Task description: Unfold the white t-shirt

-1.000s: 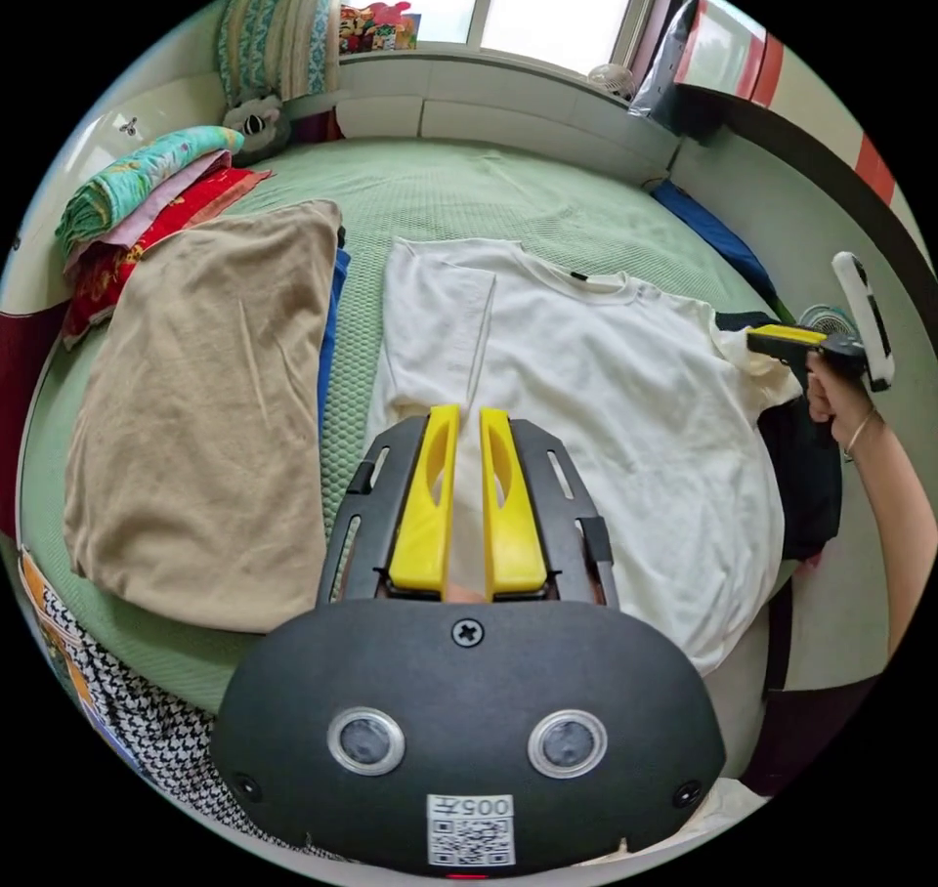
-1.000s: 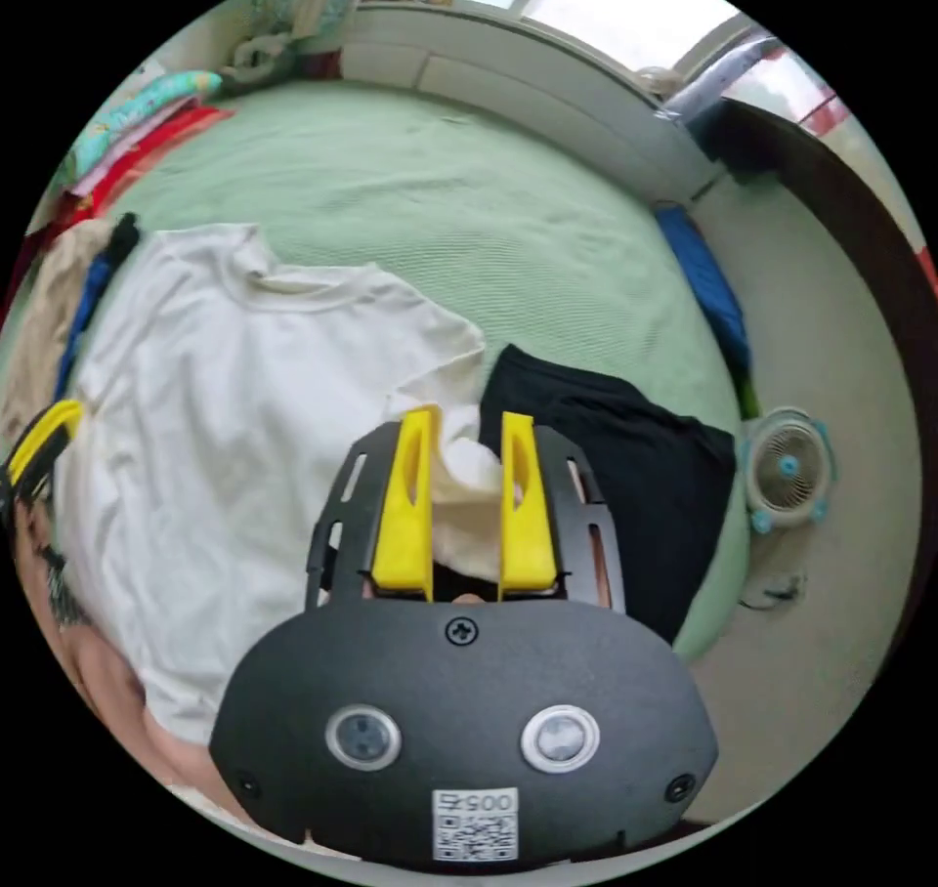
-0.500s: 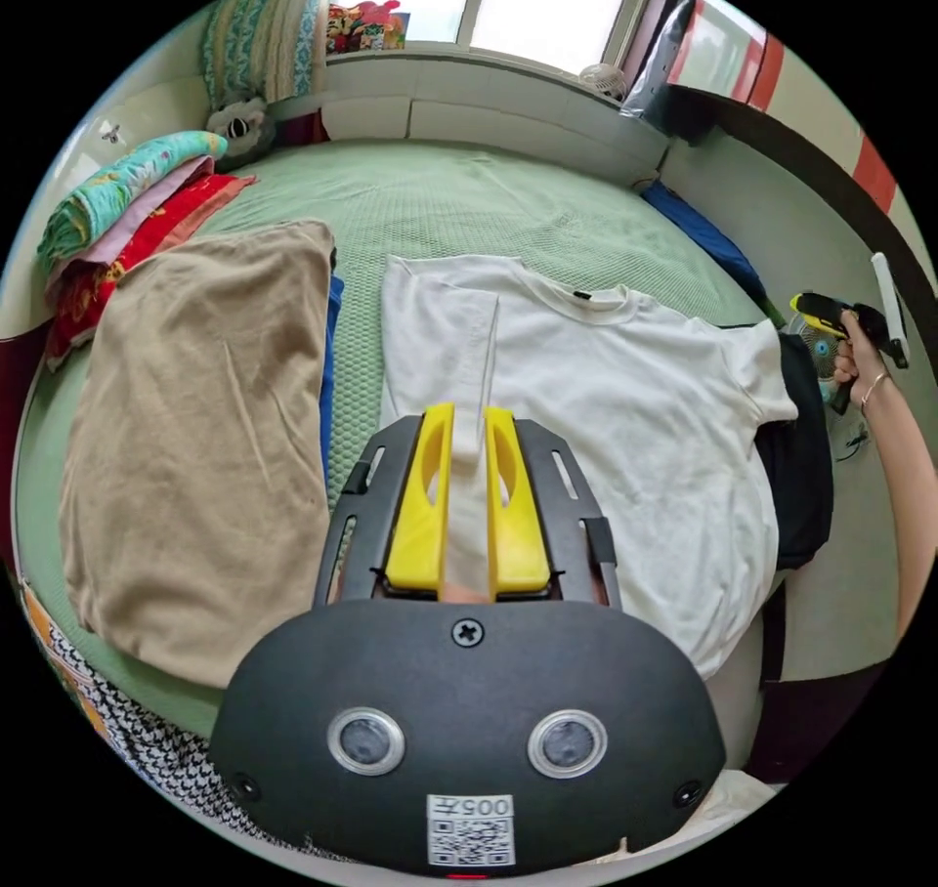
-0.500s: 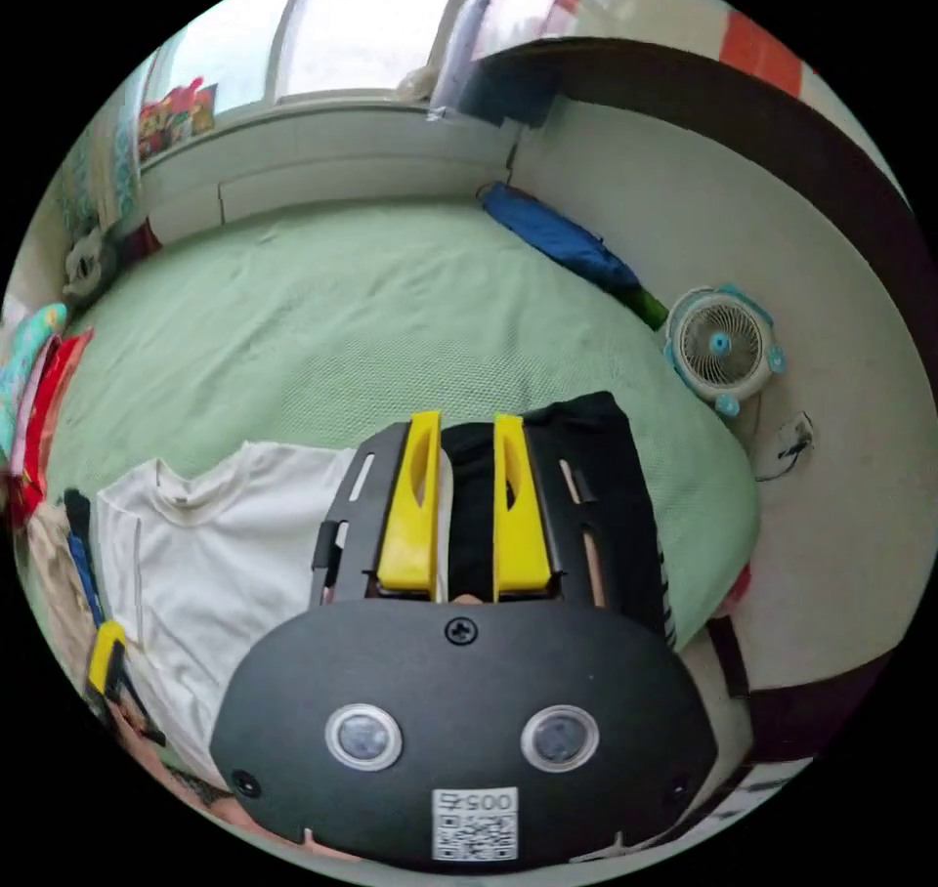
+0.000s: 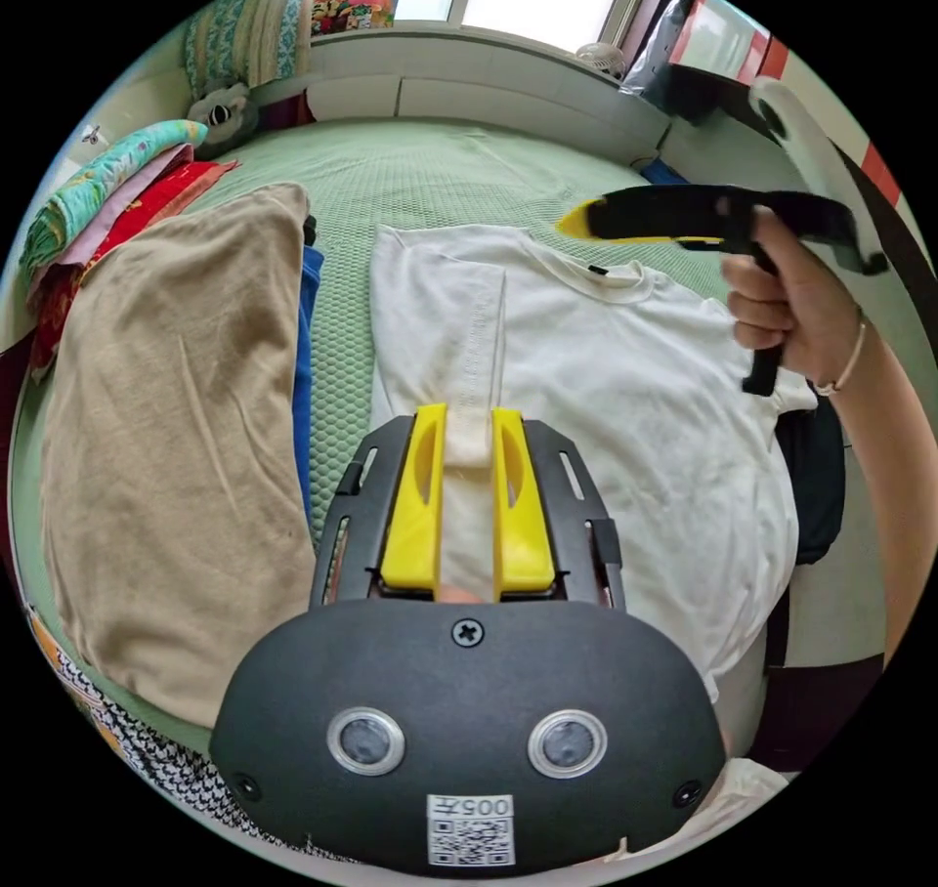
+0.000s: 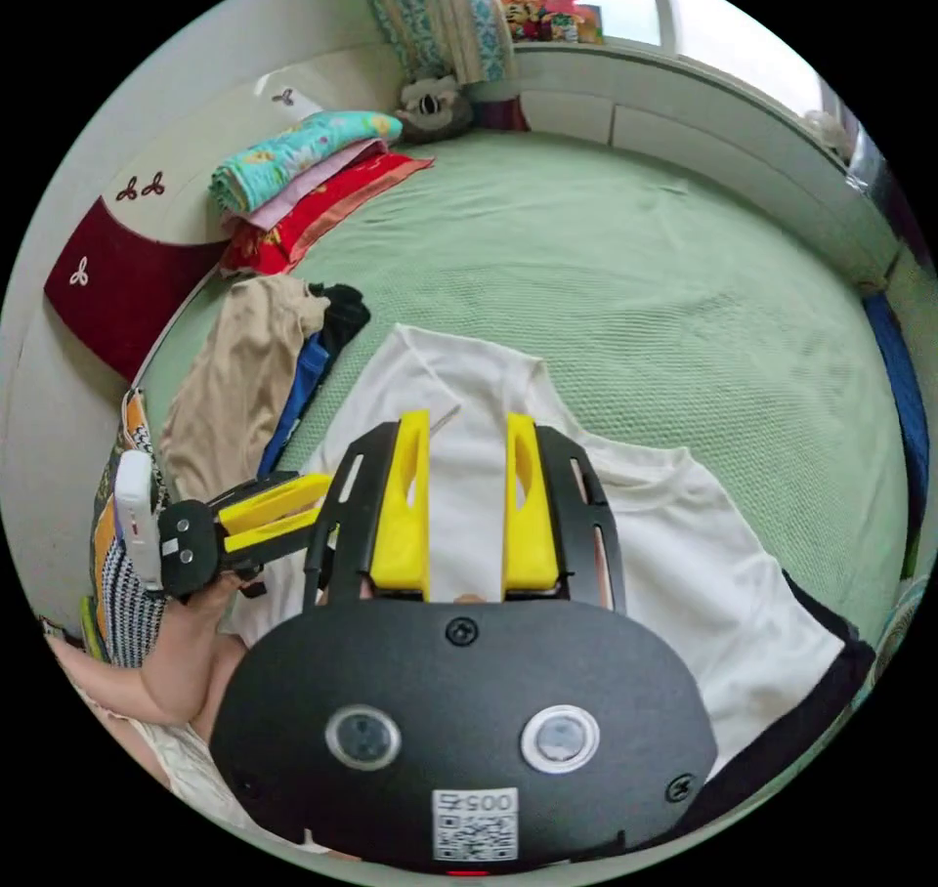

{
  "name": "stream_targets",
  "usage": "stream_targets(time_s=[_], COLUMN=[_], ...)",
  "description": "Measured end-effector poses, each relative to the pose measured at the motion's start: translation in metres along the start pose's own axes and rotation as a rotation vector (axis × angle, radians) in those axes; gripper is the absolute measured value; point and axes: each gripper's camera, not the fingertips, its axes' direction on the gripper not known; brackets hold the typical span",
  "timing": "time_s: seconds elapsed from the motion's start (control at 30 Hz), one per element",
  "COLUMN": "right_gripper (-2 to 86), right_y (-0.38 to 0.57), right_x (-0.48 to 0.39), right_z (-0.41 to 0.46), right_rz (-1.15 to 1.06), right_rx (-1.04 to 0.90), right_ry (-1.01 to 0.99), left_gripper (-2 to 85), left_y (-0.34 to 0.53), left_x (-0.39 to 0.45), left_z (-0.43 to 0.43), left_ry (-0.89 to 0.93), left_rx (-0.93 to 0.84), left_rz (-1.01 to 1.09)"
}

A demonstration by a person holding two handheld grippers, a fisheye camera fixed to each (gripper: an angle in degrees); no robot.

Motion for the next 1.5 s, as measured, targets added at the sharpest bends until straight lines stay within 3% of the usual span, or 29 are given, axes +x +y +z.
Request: stream_targets(time_s=[0.23, 0.27, 0.37, 0.6, 0.83, 0.93, 1.13, 1.23, 1.37, 1.5], right_gripper=[7.0, 3.1, -0.9, -1.3, 0.4, 3.8, 5.1, 4.5, 0.4, -0.8], right_y=[-0.023, -0.021, -0.015, -0.024, -0.059, -0.047, 0.050, 0.146, 0.294, 0.426], right_x=[-0.021, -0.019, -0.019, -0.040, -0.113, -0.136, -0.117, -0.090, -0.057, -0.075], right_z=[0.068, 0.067, 0.054, 0.006, 0.002, -0.017, -0.057, -0.069, -0.051, -0.051], right_rz=[0.028, 0.045, 0.018, 0.013, 0.074, 0.026, -0.061, -0.007, 0.296, 0.499], right_rx=[-0.130, -0.122, -0.111, -0.075, -0.063, 0.013, 0.078, 0.106, -0.013, 0.041], right_ry=[0.140, 0.139, 0.089, -0.078, -0.247, -0.295, -0.002, 0.167, 0.255, 0.281], left_gripper=[6.1, 5.3, 3.1, 2.2, 0.2, -0.4, -0.6, -0.6, -0.7, -0.7], left_y=[0.003, 0.003, 0.007, 0.029, 0.081, 0.103, 0.111, 0.114, 0.124, 0.137], left_x=[-0.008, -0.010, -0.014, -0.034, -0.088, -0.093, -0.057, -0.018, 0.031, 0.062], left_z=[-0.006, -0.008, -0.019, -0.069, -0.132, -0.159, -0.162, -0.163, -0.152, -0.136], left_ry=[0.020, 0.027, 0.052, 0.089, 0.052, 0.008, 0.051, 0.037, 0.144, 0.166], left_rx=[-0.035, -0.039, -0.044, 0.053, 0.228, 0.309, 0.249, 0.219, 0.189, 0.098], left_rz=[0.036, 0.039, 0.039, -0.023, -0.343, -0.389, -0.271, -0.180, -0.115, -0.085])
